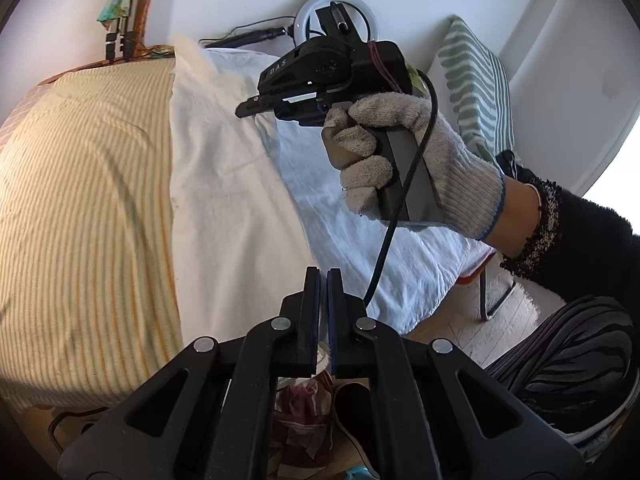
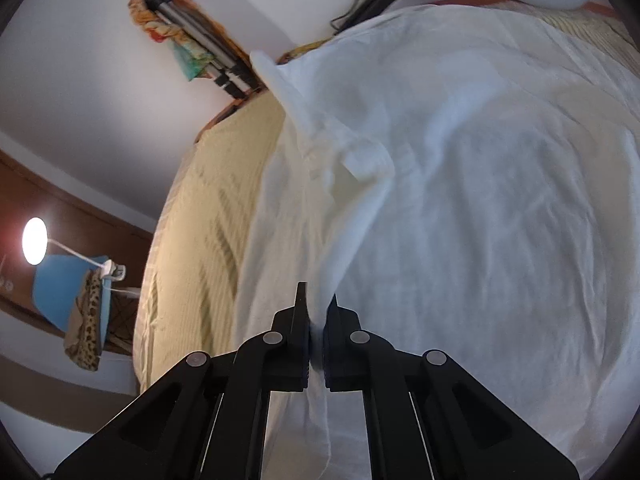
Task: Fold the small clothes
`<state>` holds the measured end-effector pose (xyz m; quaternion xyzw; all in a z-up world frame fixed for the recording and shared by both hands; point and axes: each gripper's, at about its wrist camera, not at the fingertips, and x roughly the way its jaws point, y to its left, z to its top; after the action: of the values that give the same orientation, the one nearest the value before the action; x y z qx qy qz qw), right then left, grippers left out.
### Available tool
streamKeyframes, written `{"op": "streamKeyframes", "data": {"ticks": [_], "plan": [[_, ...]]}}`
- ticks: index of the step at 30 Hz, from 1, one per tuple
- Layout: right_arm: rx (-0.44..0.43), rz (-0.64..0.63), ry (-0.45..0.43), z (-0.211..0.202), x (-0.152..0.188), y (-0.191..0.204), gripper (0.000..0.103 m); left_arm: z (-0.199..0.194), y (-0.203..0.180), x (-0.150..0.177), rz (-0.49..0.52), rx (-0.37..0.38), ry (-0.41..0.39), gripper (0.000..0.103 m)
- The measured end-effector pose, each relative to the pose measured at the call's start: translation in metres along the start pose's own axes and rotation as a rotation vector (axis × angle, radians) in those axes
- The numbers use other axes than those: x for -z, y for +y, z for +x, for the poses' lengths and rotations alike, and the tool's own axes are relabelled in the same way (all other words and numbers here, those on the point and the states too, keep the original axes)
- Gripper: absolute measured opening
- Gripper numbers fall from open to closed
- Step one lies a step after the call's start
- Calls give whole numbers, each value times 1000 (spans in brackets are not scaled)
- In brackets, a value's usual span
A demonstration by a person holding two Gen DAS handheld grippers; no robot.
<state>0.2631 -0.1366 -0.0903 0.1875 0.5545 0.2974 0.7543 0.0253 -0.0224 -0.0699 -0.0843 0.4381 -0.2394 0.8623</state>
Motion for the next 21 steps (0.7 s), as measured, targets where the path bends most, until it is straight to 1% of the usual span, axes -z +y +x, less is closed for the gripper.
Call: {"op": "streamKeyframes", "data": {"ticks": [3,6,8,9,11,12,13,16,19,21], "plan": [[-11,12,19,3,-2,-12,3,3,-6,0,16,17,22,1],[19,-53,14,4,0,-7,3,-3,-4,2,14,33,20,1],[42,-80,26,7,-1,-4,3,-12,-3,4,6,55,23,1],[48,-85,31,8,-2,-4,3,-20,-1,5,8,51,12,1],[68,-107,32,8,-2,-3,3,-30,4,6,20,14,-17,1],[86,-130,32,8,-2,0,3,-35,8,5,28,-17,-29,1],[106,-158,33,8,-2,3,3,-39,14,2,21,-50,-38,1],[153,-203,47,12,1,5,3,-35,31,-8,-31,-79,-42,1],[184,-251,50,14,4,11,5,-16,33,-16,-2,-90,-17,1],[195,-262,51,13,6,12,5,2,32,-15,33,-115,20,1]]}}
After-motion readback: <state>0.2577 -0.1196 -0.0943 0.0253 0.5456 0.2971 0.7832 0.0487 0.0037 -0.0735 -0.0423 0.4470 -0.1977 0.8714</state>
